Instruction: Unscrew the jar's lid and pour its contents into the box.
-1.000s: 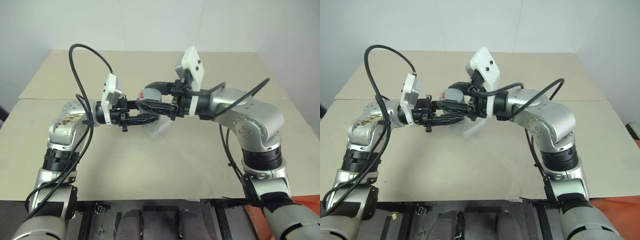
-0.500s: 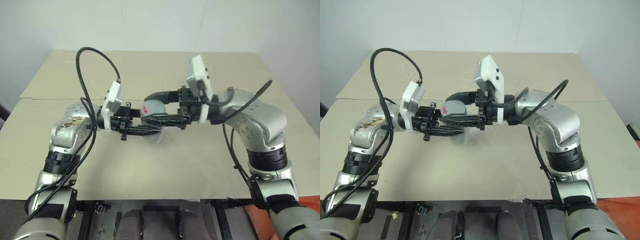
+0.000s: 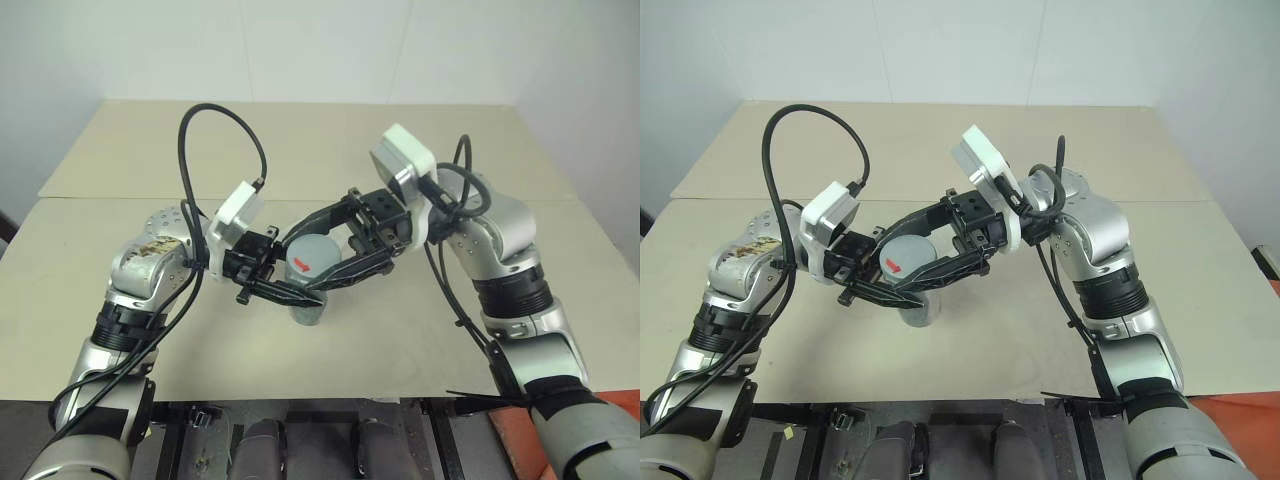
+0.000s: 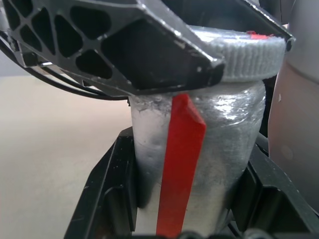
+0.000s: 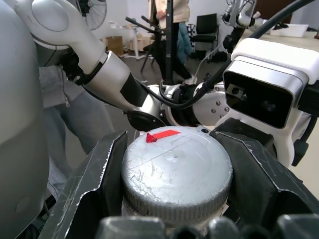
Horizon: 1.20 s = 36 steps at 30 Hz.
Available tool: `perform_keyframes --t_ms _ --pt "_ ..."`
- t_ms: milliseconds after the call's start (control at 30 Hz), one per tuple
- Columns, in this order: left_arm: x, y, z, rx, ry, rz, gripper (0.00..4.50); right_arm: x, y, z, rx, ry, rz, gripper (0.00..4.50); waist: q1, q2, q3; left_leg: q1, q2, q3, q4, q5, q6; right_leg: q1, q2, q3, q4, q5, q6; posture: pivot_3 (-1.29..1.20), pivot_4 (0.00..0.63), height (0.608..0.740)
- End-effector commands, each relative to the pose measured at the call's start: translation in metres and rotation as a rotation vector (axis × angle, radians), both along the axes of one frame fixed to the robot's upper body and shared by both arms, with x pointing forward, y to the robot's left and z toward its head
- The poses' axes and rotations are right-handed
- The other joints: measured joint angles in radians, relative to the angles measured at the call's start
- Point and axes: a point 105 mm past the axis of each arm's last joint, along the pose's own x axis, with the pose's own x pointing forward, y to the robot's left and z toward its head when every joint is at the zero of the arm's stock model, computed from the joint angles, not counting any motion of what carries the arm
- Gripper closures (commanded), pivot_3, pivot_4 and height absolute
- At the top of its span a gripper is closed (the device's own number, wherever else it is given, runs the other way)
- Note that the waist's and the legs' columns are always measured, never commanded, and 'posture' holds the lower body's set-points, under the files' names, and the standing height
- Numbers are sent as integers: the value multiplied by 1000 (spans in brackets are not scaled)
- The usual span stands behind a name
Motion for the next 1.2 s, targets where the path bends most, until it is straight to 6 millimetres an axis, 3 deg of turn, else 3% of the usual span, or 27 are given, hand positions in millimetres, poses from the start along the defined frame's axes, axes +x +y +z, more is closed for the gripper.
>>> perform_keyframes --t_ms 33,100,133,333,467,700,867,1200 --pt "0 0 15 -35 -49 2 2263 -10 5 1 2 -40 58 827 0 0 0 0 0 0 0 0 0 0 0 0 0 0 0 0 150 740" --pt "0 1 15 -40 -45 17 2263 -9 5 2 13 -35 35 189 0 0 0 0 0 0 0 0 0 0 0 0 1 0 0 0 150 740" --pt "1 3 16 -47 -42 32 2263 -8 5 2 19 -35 17 87 0 0 0 0 0 0 0 0 0 0 0 0 3 0 0 0 150 740" --pt "4 19 16 -60 -28 146 2263 0 -4 0 47 -28 -108 87 0 0 0 0 0 -3 0 0 0 0 0 0 7 0 0 0 150 740" --pt "13 32 12 -71 -40 289 2263 14 -16 3 107 -31 -310 87 0 0 0 0 0 -4 1 0 0 -1 0 0 7 0 0 0 150 740" --pt "32 37 5 -111 -71 516 2263 21 -33 17 187 -27 -547 87 1 0 0 0 0 -4 0 0 0 0 -1 0 7 0 0 0 150 740" --pt "48 31 6 -161 -105 667 2263 38 -25 24 214 -22 -833 87 0 0 0 0 0 -4 1 0 -1 -1 -1 0 7 0 0 0 150 740" --pt "57 17 8 -175 -112 682 2263 30 9 28 238 -27 -930 87 0 0 0 0 0 -3 0 0 -1 -1 -1 0 7 0 0 0 150 740"
